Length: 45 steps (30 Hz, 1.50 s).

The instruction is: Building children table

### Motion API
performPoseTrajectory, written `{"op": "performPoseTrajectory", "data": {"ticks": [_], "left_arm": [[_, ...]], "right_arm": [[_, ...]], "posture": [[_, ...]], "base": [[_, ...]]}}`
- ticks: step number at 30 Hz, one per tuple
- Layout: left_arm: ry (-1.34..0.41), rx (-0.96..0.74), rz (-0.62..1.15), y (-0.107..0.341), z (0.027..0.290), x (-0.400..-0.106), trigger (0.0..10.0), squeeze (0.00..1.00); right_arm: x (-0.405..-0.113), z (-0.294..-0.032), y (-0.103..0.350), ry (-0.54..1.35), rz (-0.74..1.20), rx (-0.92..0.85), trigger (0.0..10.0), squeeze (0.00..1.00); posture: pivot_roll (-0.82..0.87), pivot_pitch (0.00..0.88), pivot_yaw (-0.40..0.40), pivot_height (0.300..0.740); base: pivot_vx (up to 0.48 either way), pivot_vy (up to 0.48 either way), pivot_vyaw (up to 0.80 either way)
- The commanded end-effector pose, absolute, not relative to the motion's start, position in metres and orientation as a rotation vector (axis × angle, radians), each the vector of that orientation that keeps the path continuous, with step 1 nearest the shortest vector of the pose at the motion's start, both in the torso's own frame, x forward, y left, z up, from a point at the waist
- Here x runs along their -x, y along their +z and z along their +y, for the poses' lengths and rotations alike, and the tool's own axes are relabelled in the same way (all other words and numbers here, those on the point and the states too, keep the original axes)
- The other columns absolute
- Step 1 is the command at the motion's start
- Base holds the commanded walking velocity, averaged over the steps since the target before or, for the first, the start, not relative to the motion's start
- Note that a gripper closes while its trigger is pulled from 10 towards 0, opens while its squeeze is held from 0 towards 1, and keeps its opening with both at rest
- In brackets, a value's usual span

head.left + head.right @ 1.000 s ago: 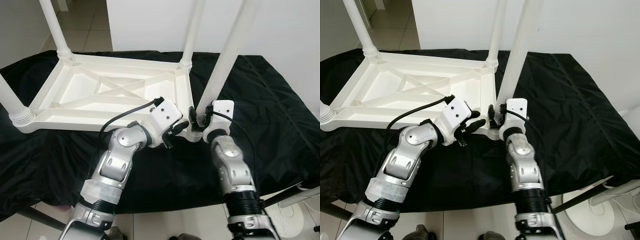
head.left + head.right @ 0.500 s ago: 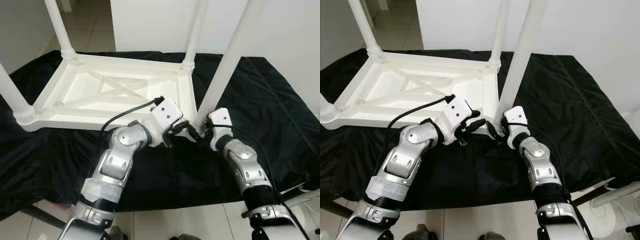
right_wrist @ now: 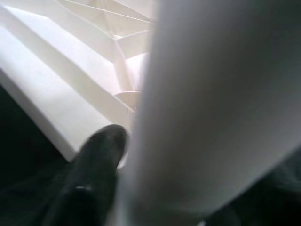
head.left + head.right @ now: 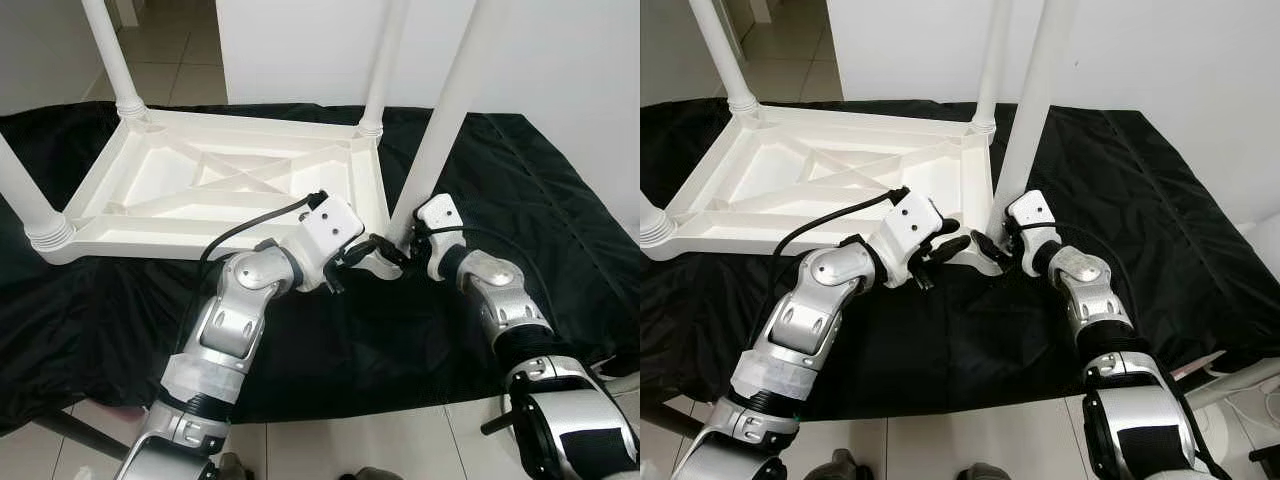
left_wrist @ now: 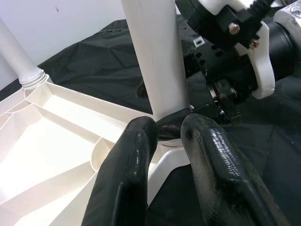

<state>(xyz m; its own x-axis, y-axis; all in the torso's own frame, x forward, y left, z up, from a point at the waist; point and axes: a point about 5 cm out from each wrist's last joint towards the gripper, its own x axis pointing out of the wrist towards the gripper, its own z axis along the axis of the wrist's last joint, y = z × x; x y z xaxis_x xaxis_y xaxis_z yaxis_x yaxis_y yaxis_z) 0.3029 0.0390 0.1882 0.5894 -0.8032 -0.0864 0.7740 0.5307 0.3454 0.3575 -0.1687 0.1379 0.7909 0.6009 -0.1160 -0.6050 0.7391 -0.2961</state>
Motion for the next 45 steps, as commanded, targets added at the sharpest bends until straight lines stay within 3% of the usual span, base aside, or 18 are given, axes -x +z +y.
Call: {"op": "performPoseTrajectory", "data": {"ticks": [1,10,11,28,37,45], "left_arm": [[-0.804,-0.372,-0.123,0.194,0.042,-0.309,10.0,0.0],[-0.811,-0.371,-0.119,0.193,0.042,-0.308,10.0,0.0],[-0.813,-0.371,-0.119,0.193,0.041,-0.308,10.0,0.0],[-0.776,-0.361,-0.106,0.19,0.044,-0.31,10.0,0.0],[-0.7,-0.366,-0.085,0.186,0.051,-0.315,10.0,0.0],[-0.66,-0.367,-0.065,0.181,0.051,-0.315,10.0,0.0]], "right_arm": [[-0.356,-0.169,0.13,0.68,0.06,0.349,0.0,0.0],[-0.351,-0.179,0.117,0.637,0.08,0.308,0.0,0.0],[-0.352,-0.181,0.115,0.606,0.085,0.283,10.0,0.0],[-0.348,-0.163,0.118,0.288,0.044,0.109,10.0,0.0],[-0.326,-0.146,0.115,-0.027,0.024,0.018,10.0,0.0],[-0.315,-0.13,0.124,-0.101,-0.038,-0.048,10.0,0.0]], "posture": [[-0.04,0.0,-0.027,0.74],[-0.05,0.0,-0.015,0.74],[-0.05,0.0,-0.014,0.74],[-0.07,0.0,-0.02,0.74],[-0.05,0.0,-0.035,0.74],[-0.05,0.0,-0.037,0.74]], "base": [[0.0,0.0,0.0],[0.0,0.0,0.0],[0.0,0.0,0.0],[0.0,0.0,0.0],[0.0,0.0,0.0],[0.0,0.0,0.0]]}}
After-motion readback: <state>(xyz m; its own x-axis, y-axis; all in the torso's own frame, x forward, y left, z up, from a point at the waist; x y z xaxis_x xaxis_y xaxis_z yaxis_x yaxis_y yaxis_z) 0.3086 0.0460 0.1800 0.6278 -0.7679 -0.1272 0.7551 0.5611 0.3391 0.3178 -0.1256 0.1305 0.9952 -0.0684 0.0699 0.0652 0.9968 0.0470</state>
